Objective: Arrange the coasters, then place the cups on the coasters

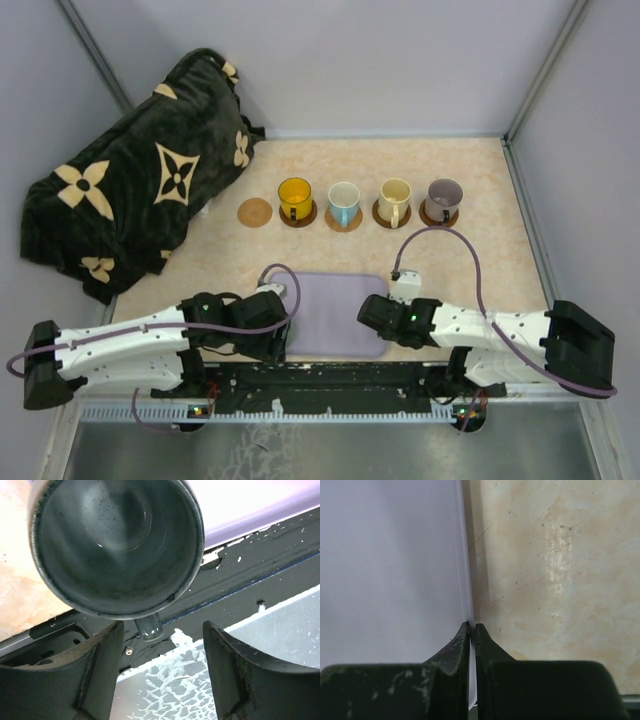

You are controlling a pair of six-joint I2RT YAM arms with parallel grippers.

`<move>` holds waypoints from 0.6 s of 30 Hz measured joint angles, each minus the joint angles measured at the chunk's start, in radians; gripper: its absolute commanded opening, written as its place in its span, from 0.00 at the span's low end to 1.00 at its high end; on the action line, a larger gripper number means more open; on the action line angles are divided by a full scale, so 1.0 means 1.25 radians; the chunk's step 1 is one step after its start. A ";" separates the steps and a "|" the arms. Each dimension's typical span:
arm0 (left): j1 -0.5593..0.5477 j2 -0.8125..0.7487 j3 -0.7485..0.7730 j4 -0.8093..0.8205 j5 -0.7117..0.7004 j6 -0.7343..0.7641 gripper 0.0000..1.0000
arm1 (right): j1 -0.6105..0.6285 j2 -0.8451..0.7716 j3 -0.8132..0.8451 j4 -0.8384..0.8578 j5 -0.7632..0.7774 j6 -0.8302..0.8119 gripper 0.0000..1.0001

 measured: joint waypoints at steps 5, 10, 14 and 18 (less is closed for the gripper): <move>-0.035 0.039 -0.007 0.024 -0.048 -0.037 0.70 | 0.000 -0.002 0.000 -0.007 -0.003 0.001 0.01; -0.038 0.040 -0.027 0.043 -0.083 -0.069 0.68 | 0.000 -0.002 -0.001 -0.008 -0.006 0.002 0.11; -0.038 0.040 -0.038 0.047 -0.100 -0.082 0.67 | 0.000 -0.002 -0.005 -0.008 -0.006 0.006 0.25; -0.039 0.046 -0.045 0.059 -0.109 -0.090 0.61 | 0.000 -0.002 -0.006 -0.015 -0.005 0.008 0.47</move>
